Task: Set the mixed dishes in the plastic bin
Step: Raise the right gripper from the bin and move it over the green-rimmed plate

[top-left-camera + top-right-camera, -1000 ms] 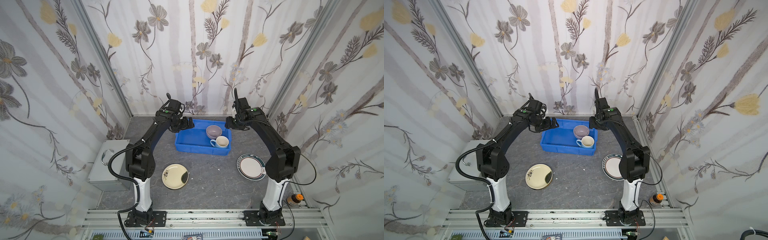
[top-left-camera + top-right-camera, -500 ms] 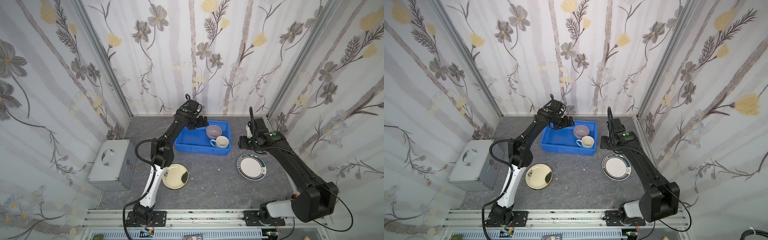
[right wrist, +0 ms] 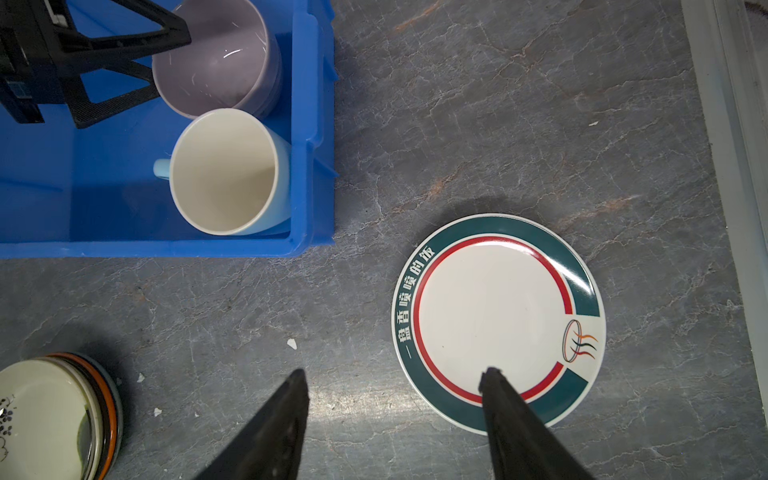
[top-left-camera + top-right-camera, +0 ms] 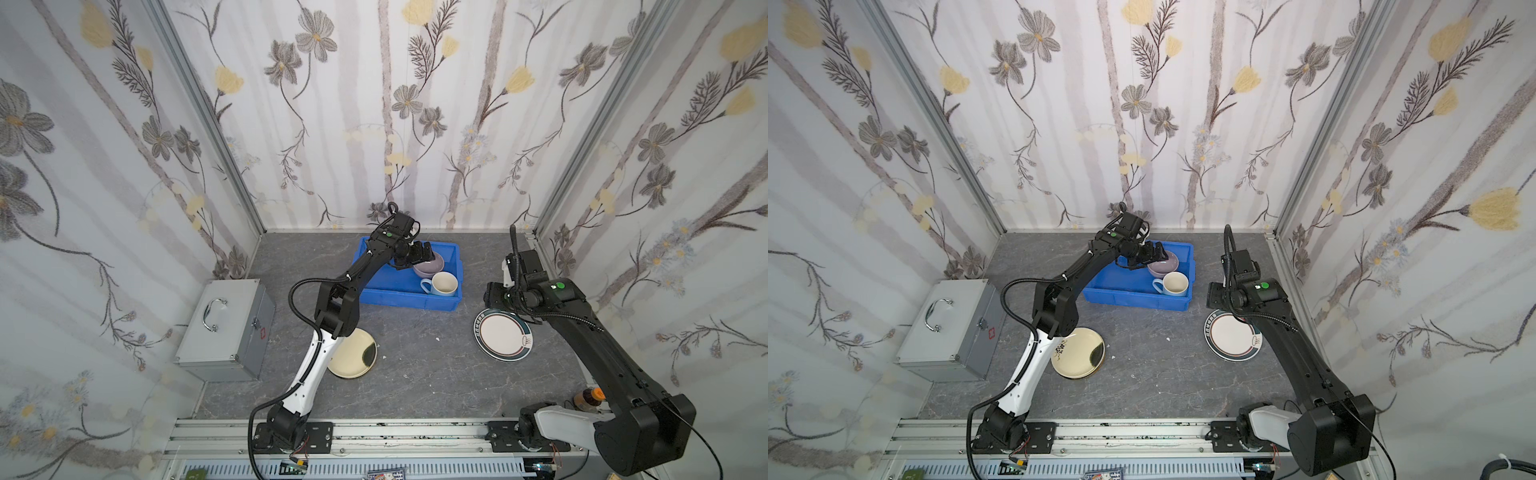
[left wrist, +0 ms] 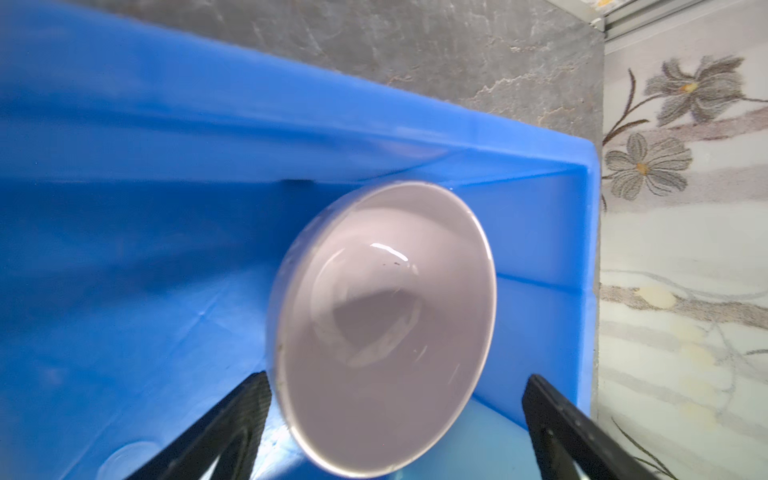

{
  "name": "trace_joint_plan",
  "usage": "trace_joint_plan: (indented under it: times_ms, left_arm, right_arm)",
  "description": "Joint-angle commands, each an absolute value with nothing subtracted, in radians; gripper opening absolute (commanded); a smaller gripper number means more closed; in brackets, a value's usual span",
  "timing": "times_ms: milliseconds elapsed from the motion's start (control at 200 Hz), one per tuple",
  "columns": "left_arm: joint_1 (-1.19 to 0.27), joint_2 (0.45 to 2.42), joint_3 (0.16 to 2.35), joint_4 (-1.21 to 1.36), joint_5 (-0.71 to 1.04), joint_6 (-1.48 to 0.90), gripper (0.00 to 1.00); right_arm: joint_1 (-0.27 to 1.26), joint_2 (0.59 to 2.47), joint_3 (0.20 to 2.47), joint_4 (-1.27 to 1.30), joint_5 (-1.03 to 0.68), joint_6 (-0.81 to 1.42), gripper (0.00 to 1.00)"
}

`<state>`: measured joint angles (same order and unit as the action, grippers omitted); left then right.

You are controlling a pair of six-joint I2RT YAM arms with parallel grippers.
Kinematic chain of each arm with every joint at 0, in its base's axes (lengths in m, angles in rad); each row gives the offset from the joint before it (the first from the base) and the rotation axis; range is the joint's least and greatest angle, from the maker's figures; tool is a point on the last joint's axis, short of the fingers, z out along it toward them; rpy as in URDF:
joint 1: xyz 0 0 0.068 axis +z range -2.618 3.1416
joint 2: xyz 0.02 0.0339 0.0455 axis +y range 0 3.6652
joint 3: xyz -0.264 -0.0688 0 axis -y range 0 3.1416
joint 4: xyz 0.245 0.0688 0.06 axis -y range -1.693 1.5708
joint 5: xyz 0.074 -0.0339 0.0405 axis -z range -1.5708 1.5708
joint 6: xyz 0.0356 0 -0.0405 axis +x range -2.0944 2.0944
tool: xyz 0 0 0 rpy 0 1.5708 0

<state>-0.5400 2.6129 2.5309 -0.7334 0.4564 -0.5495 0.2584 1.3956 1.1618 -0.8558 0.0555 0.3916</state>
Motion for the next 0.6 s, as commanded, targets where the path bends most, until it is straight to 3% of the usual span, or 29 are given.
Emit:
trace_joint_plan:
  times_ms: [0, 390, 594]
  left_arm:
    - [-0.544, 2.631, 2.527, -0.635, 0.496, -0.599, 0.97]
    - [-0.551, 2.627, 2.527, -0.602, 0.522, -0.632, 0.96]
    - [-0.537, 2.556, 2.528, -0.689, 0.476, -0.585, 1.00]
  right_arm:
    - [0.257, 1.407, 1.178, -0.847, 0.069, 0.384, 0.66]
    - [0.229, 1.424, 1.185, -0.856, 0.084, 0.346, 0.67]
    - [0.172, 1.408, 1.132, -0.841, 0.147, 0.404, 0.88]
